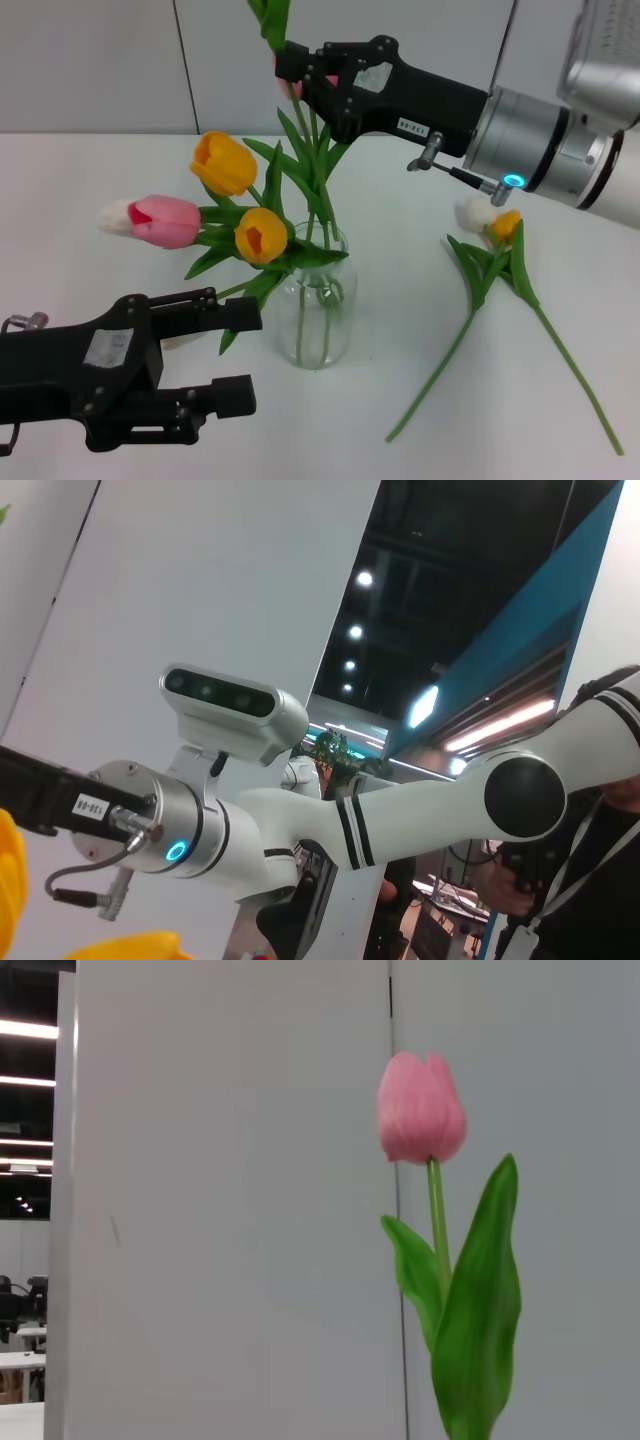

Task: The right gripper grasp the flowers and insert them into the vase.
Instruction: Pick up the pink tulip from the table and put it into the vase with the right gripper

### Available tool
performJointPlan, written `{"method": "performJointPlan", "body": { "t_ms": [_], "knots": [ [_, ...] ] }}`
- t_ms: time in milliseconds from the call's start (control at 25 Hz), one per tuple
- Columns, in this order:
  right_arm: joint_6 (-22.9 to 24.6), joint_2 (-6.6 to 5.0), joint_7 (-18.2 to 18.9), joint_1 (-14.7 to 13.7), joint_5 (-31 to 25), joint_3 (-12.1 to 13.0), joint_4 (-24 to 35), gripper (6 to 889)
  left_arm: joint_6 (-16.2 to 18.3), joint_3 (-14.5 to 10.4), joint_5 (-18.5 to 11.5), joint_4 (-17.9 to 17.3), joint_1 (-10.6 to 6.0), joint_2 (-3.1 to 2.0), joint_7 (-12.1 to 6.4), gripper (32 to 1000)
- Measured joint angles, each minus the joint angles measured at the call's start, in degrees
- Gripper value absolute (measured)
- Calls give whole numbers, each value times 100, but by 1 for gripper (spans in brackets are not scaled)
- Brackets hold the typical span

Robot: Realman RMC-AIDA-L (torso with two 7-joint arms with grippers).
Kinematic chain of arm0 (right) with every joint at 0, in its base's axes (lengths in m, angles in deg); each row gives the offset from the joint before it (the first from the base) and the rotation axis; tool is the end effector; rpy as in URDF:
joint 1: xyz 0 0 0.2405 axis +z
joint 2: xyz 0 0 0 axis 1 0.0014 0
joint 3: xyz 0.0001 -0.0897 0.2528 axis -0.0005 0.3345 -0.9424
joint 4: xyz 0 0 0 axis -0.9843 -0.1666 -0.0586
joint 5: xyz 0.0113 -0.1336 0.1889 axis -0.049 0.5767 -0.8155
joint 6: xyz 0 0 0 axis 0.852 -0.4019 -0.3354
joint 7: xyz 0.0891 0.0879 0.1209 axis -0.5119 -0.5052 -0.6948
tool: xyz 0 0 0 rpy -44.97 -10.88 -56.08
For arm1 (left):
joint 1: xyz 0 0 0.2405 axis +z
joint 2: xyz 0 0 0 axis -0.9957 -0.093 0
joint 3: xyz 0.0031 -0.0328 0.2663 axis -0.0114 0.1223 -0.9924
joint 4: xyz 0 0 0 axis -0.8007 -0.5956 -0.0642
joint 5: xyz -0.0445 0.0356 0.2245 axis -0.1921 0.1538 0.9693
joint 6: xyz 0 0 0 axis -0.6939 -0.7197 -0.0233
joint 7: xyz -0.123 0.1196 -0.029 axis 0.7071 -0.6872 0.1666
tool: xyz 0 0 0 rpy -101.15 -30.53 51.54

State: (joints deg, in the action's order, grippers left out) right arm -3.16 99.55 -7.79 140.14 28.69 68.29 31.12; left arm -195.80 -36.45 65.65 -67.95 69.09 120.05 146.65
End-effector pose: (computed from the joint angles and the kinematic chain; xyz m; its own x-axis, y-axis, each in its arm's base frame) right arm 0.1214 0.4457 -0.0702 0.6369 0.0332 -0.7703 -0.2933 -0.9135 -0.2819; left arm -0.2242 0.2731 0.0220 0.6104 0.2957 0.7348 0.2244 -0.9542 0.1976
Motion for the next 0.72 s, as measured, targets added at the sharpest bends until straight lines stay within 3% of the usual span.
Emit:
{"method": "performJointPlan", "body": {
  "t_ms": [440, 720],
  "knots": [
    [110, 0, 66, 158, 8, 290, -160, 22, 0, 0, 0, 0, -1, 4, 0, 803],
    [124, 0, 284, 315, -5, 316, -450, 26, 7, -8, 20, 28, -63, 14, 0, 803]
  ]
}}
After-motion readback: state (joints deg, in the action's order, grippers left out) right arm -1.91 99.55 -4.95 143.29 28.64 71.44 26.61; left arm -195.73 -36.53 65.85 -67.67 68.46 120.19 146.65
